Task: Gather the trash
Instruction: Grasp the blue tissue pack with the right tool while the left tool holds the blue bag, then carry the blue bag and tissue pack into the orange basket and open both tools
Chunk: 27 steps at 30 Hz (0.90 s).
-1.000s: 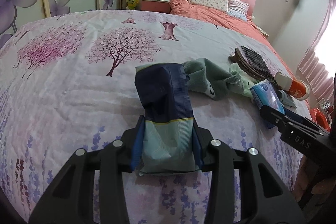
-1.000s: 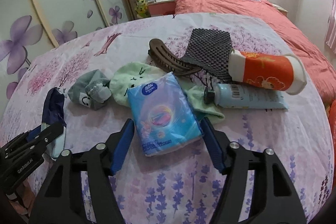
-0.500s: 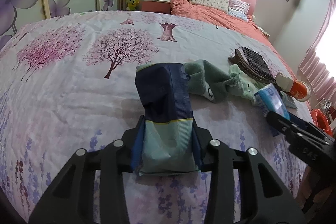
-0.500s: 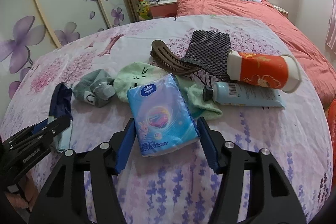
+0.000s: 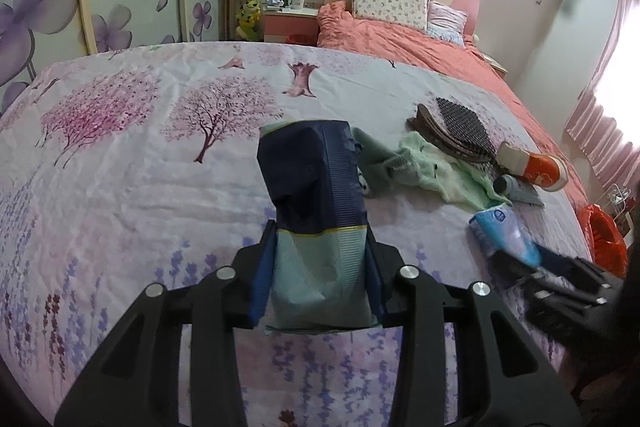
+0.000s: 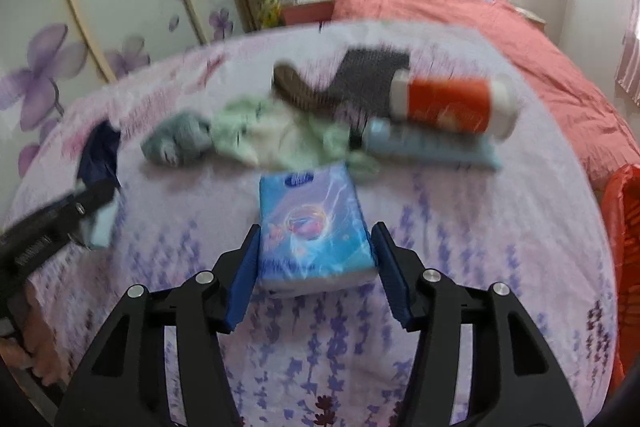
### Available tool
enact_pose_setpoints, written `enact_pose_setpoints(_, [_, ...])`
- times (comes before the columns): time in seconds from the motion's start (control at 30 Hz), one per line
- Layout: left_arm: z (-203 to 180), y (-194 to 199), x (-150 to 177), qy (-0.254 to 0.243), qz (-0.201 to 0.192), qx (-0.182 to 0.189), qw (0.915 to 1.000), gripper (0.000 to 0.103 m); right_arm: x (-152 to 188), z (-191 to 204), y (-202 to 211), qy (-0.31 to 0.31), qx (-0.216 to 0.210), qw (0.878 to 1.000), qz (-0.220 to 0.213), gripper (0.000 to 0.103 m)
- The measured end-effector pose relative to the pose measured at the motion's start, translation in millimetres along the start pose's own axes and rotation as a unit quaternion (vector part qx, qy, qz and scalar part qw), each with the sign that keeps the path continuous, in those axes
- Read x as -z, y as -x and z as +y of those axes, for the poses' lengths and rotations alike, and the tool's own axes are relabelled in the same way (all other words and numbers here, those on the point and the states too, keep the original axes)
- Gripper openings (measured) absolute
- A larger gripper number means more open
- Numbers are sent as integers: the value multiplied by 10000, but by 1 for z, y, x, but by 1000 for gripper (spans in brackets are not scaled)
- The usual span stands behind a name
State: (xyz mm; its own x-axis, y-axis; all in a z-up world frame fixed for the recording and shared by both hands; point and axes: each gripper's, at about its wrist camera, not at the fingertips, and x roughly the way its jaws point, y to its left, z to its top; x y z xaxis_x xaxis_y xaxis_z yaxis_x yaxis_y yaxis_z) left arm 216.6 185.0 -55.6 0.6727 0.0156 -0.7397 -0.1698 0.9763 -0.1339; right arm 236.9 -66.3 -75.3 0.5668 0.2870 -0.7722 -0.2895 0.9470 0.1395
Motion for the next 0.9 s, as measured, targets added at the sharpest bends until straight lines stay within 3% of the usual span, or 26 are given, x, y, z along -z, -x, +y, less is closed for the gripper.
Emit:
enact_pose_setpoints(0.1, [-2,0,1,-8,13,7,10000,39,-1,6,-4,101,91,9999,-10,65])
enact_pose_setpoints(0.17, [-3,1,0,-18,1,13,10000,39,-3,8,-7,93,159,9998,-36,64])
enact_pose_setpoints(0.2, [-4,1,0,-22,-8,12,10000,39,-3,8,-7,123,210,9997,-61,53])
enact_pose_setpoints(0.33, [-9,10,-4,-56,-104,63,9999,39,-4,-1,5,42,186,9996,-195,51])
enact_pose_setpoints(0.6, [-40,34,-10,-251,-312,281,9988,39,-7,-45,73,-519,83,9938,-976,51])
enact_pose_setpoints(0.9, [-102,63,-12,-663,-519,792,9933,39,1,-96,148,-1013,302,9758,-1915,51])
